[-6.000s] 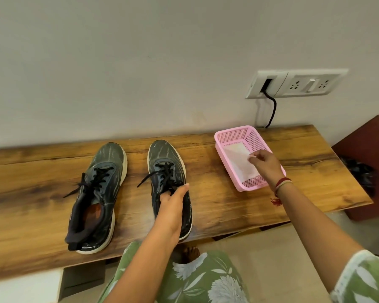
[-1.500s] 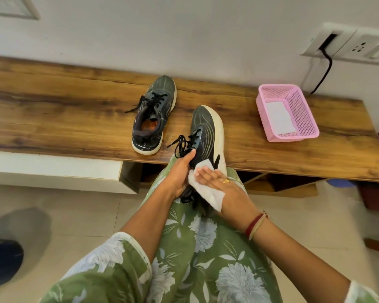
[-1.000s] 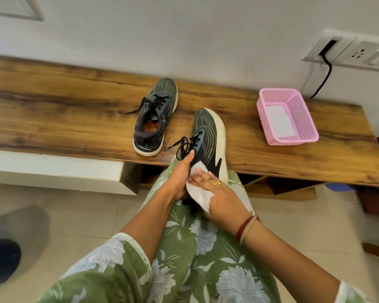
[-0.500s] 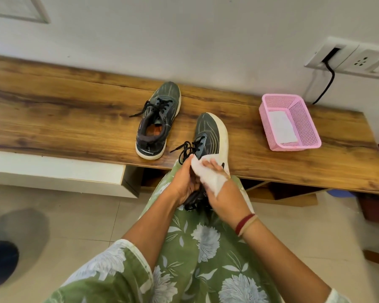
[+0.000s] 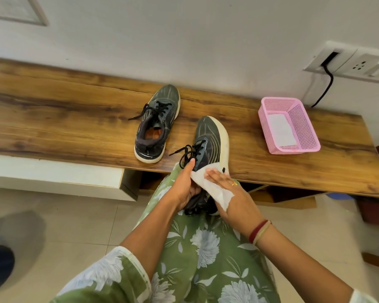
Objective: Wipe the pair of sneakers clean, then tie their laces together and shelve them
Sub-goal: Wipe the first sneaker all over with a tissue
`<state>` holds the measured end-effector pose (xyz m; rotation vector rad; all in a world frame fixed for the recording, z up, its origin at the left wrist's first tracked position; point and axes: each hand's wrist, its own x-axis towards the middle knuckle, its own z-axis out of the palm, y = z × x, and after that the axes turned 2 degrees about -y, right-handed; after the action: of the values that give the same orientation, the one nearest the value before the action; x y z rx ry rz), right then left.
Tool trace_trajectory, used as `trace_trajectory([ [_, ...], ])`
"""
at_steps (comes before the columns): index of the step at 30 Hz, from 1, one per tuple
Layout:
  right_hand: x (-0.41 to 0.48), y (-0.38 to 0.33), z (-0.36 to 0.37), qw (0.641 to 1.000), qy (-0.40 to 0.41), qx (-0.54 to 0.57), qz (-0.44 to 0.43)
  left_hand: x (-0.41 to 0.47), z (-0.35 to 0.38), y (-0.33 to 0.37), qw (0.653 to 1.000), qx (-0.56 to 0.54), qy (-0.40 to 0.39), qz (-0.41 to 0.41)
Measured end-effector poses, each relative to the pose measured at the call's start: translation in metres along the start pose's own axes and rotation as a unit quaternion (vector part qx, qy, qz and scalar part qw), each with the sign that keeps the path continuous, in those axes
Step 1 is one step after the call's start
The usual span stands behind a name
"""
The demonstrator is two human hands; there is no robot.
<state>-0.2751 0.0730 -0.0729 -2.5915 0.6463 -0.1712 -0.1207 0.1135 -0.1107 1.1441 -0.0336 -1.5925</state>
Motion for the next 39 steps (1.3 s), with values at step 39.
trace_trajectory([
  [39,-0.001,-0.012,-0.024,0.662,0.288,0.627,0.292,-0.003,-0.004,0.006,0.685,0.649,0.112,0.311],
])
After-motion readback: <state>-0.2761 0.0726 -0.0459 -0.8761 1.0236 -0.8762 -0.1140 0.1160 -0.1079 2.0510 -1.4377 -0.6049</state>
